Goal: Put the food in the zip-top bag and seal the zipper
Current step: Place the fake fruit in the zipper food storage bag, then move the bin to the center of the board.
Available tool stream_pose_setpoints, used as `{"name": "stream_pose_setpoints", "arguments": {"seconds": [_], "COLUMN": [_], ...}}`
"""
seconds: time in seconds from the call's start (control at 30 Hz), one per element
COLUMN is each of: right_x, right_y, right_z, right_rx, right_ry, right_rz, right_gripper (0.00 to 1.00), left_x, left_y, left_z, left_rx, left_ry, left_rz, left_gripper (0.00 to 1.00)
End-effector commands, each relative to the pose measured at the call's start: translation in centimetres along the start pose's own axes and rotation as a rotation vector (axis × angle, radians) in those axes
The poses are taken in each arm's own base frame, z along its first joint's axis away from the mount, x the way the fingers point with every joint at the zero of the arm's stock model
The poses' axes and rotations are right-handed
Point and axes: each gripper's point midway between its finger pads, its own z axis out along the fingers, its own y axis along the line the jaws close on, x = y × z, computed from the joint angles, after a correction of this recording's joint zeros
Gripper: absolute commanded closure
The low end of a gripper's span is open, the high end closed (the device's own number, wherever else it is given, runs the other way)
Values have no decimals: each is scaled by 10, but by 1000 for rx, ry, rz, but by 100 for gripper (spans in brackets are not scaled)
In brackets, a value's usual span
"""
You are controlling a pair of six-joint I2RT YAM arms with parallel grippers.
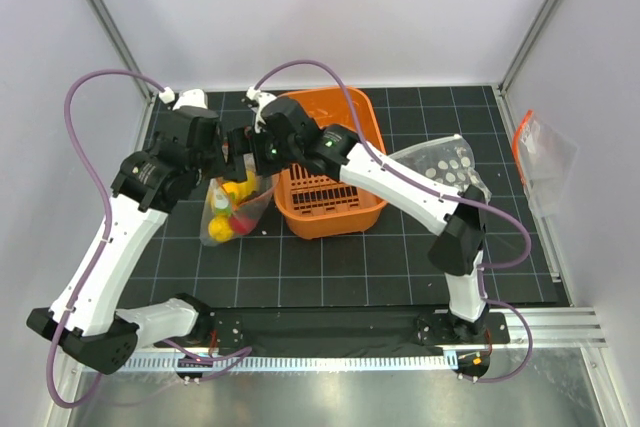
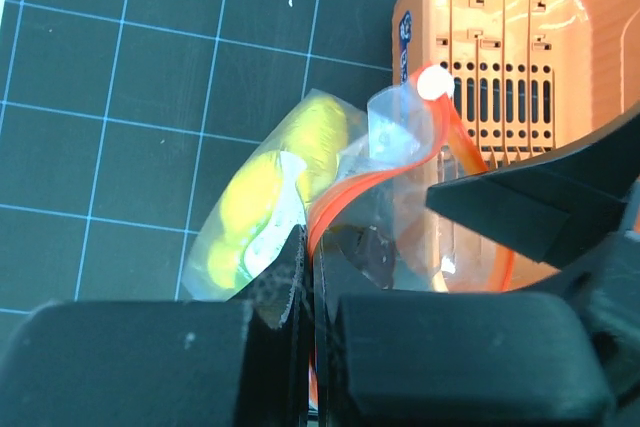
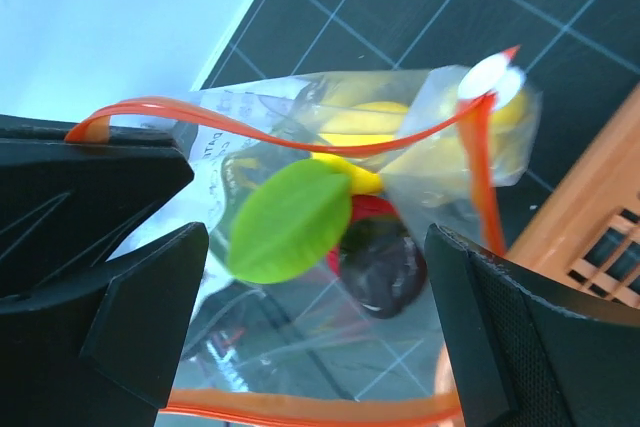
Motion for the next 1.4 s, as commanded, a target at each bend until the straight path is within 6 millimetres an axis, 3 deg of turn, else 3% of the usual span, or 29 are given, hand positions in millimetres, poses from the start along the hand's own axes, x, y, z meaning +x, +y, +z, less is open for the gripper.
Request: {"name": "stream_pose_setpoints", "arguments": {"seconds": [0.0,0.1,0.13,0.2,0.33,0.4,0.43,0.53,0.57,0.67,0.83,1.07,1.23,1.3,1.37], "right_x": [-50,-60,-69,-70,-65,-50,-56,-45,-41,-30,0,39,62,70,64], "right_y": [22,11,-1,-22,-89,-122,-143,-178,-196,-220,-251,-278,-284,-279,-273], "right_z": [-52,-71,-79,-96,-130,-143,-161,-183,-193,-205,-204,-197,-182,-170,-153], "right_rx": [-6,55,115,191,374,470,519,612,654,728,796,853,832,771,703], "right_ry": [-167,-191,-221,-211,-184,-142,-164,-126,-104,-43,45,120,163,175,137], "right_rz": [-59,-94,-90,-84,0,32,52,55,72,69,82,142,186,217,258], "right_gripper": [3,6,9,10,13,13,13,13,13,12,12,17,23,32,40], "left_x": [-16,-19,-21,-21,-17,-15,-13,-12,-16,-36,-75,-105,-121,-128,-135], "left_y": [1,3,7,12,16,13,13,11,12,9,-7,-22,-29,-33,-34], "left_z": [-11,-16,-17,-23,-33,-36,-40,-47,-53,-70,-103,-130,-148,-159,-170], "left_rx": [15,13,0,-13,-1,27,37,62,66,90,194,300,372,418,452], "left_ry": [-54,-64,-71,-71,-47,-35,-28,-16,-24,-60,-135,-228,-315,-347,-388], "left_rz": [-40,-26,-16,1,31,37,40,43,41,42,44,-21,-63,-82,-109], "left_gripper": [100,100,100,100,100,100,100,100,100,100,100,100,100,99,100]}}
